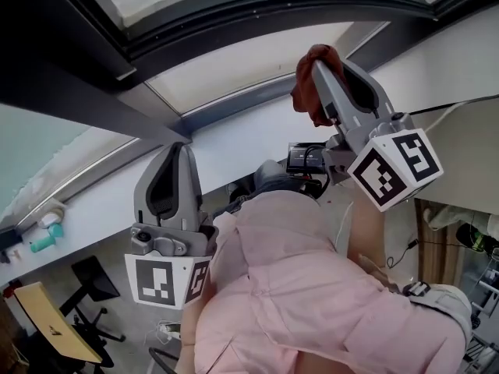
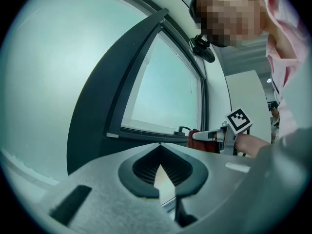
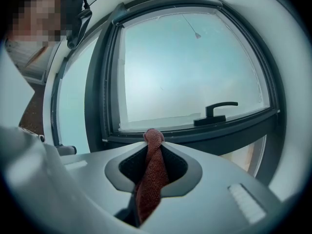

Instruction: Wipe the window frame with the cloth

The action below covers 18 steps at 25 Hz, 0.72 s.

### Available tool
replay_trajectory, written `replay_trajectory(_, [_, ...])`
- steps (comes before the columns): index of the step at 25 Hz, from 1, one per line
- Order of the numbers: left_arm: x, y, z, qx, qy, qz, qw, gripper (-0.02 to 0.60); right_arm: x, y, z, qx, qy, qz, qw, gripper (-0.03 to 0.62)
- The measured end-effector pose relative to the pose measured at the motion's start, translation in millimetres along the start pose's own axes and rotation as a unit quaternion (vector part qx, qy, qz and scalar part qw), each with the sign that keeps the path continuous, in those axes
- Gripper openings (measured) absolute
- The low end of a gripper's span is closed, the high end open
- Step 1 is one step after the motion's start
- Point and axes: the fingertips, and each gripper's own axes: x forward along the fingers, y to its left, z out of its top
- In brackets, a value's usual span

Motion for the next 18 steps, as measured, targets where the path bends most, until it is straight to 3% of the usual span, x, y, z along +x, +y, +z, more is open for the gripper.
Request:
replay_trajectory(5, [9,5,1,0.011,0.000,0.000,0.9999,-0.003,23,18,22,-0.017,-0.026,0.031,0.999,0.069])
replay_trajectory(11, [15,17,12,0.015,-0.008,0.015,0.9997,-0.003,76,110,69,-0.082,-0.084,0.163,0.980,0.069])
replay_trajectory(15, [15,25,15,0.011,-0.007,0.025,0.9996,-0.003,122,163,62,-0.154,-0.044,0.231,0.960,0.069])
replay_trajectory(18, [15,28,20,0.013,-0.014,0.029,0.9994,-0.003,158,174,45,-0.232,0.000,0.219,0.948,0.069])
